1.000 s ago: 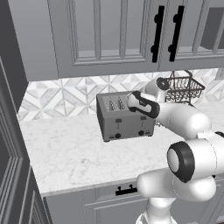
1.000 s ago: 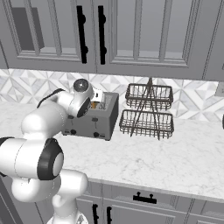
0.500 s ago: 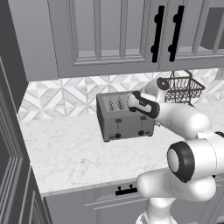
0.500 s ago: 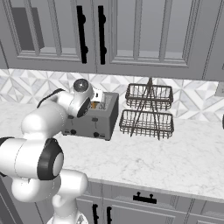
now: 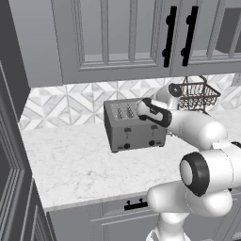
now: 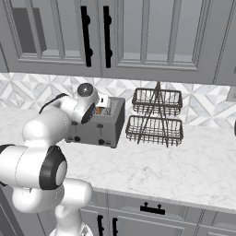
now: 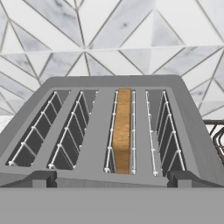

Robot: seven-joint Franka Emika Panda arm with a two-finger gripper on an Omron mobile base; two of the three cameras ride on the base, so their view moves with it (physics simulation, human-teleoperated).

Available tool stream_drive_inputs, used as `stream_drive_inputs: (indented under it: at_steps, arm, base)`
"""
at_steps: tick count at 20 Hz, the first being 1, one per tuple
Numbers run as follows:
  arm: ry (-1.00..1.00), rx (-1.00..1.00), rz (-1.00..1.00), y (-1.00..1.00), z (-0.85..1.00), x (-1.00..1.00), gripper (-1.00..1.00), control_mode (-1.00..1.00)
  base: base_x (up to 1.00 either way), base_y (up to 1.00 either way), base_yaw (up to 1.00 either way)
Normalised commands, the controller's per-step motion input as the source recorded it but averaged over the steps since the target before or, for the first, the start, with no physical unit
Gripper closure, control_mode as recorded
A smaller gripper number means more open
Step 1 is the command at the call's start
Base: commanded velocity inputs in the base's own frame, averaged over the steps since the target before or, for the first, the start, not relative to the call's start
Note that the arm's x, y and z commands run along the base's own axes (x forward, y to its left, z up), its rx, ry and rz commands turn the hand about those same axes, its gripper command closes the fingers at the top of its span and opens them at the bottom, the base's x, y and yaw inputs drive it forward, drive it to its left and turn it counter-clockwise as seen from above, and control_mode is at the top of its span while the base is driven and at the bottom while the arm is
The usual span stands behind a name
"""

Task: Start the toaster. Once the lever pops up, take the bread to the plate on the dining counter.

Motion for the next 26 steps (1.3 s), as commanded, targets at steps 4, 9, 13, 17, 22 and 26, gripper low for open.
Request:
stream_drive_inputs:
  at_steps: [4,9,13,17,22,26]
  arm:
    - [0.0,0.0,0.0,0.0,0.0,0.0,-1.0,-1.0]
    - [0.0,0.0,0.0,0.0,0.0,0.0,-1.0,-1.0]
    - [0.0,0.0,0.0,0.0,-0.04,0.0,-1.0,-1.0]
    - [0.0,-0.05,0.0,0.0,-0.12,0.01,-1.0,-1.0]
    - [0.0,-0.05,0.0,0.01,-0.07,0.03,-1.0,-1.0]
    - [0.0,0.0,0.0,0.0,-0.03,0.07,-1.0,-1.0]
  base:
    - [0.0,0.0,0.0]
    - [0.0,0.0,0.0]
    - [0.0,0.0,0.0]
    - [0.0,0.0,0.0]
    - [0.0,0.0,0.0]
    - [0.0,0.0,0.0]
